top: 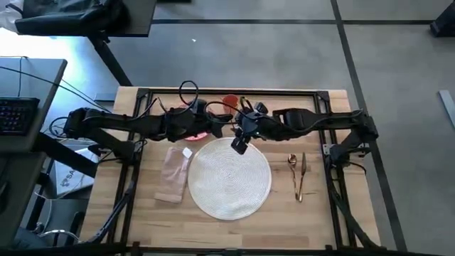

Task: Set table place
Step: Put the gold fork to the left of the gold spoon

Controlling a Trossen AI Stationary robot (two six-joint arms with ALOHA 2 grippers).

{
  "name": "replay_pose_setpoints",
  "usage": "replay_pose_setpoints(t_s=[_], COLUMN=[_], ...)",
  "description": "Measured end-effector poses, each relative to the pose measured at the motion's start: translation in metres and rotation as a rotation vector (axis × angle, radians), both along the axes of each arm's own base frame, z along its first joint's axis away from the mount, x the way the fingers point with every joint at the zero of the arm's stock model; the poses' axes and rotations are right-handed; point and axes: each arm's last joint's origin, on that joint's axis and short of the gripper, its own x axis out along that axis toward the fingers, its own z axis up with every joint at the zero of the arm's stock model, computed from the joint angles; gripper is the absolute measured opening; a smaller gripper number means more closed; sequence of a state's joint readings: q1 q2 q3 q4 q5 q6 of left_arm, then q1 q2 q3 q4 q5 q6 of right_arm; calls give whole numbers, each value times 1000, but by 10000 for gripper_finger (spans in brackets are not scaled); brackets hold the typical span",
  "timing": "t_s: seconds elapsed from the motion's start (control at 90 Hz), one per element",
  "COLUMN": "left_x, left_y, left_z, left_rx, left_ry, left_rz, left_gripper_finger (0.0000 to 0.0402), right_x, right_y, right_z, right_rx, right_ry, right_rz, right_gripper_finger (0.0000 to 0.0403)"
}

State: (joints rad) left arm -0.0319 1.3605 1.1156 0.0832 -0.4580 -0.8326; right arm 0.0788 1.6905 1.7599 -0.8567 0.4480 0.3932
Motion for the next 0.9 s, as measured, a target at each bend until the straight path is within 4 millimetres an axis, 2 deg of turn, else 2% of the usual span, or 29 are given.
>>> replay_pose_setpoints(t_s=[0.233, 0.433, 0.567, 0.778, 0.9], left_x=[0, 0, 0, -2, -5], left_y=[0, -1, -2, -3, -2], left_z=[0, 1, 4, 10, 12], left_rx=[0, 19, 71, 139, 162], left_ry=[-3, -2, -9, -10, 1], left_rz=[2, -6, -29, -85, -89], left_gripper_finger=[5, 6, 28, 94, 121], right_x=[1, 2, -3, -35, -62], right_y=[-4, -4, -5, -19, -25], right_z=[-1, -2, 4, 21, 21], right_rx=[43, 74, 114, 165, 212], right_ry=[-3, -16, -49, -38, -11], right_rz=[10, -23, -51, -161, -175], right_gripper_finger=[11, 1, 0, 0, 0])
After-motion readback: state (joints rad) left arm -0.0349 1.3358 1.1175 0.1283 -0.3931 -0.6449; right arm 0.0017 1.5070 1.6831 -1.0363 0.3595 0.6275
